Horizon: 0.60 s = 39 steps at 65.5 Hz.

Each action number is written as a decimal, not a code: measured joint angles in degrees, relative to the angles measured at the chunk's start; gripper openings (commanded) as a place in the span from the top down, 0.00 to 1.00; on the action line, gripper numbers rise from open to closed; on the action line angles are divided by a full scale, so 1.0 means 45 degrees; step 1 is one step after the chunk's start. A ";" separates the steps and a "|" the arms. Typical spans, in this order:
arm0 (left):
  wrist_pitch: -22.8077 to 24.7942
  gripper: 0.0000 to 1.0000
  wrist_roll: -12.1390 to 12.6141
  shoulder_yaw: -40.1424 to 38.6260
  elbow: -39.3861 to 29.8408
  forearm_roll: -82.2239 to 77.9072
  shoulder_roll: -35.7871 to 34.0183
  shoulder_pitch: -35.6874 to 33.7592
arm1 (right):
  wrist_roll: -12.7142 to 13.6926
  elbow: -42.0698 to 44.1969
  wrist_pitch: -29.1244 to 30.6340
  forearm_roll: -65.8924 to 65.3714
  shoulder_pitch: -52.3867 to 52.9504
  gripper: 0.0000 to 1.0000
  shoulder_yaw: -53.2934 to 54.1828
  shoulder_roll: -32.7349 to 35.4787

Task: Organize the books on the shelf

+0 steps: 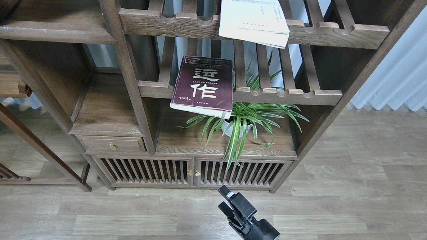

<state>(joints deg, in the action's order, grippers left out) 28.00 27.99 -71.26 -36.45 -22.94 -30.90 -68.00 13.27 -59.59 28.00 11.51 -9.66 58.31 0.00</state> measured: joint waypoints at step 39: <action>0.0006 0.78 0.0000 -0.0648 -0.1791 0.0802 -0.0875 0.1973 | -0.0002 0.0117 0.0000 0.0000 0.0089 0.04 0.0204 0.0001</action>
<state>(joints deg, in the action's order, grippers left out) 28.02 27.99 -74.18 -44.51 -19.33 -34.84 -59.12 13.26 -59.06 28.00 11.52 -9.26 59.22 0.00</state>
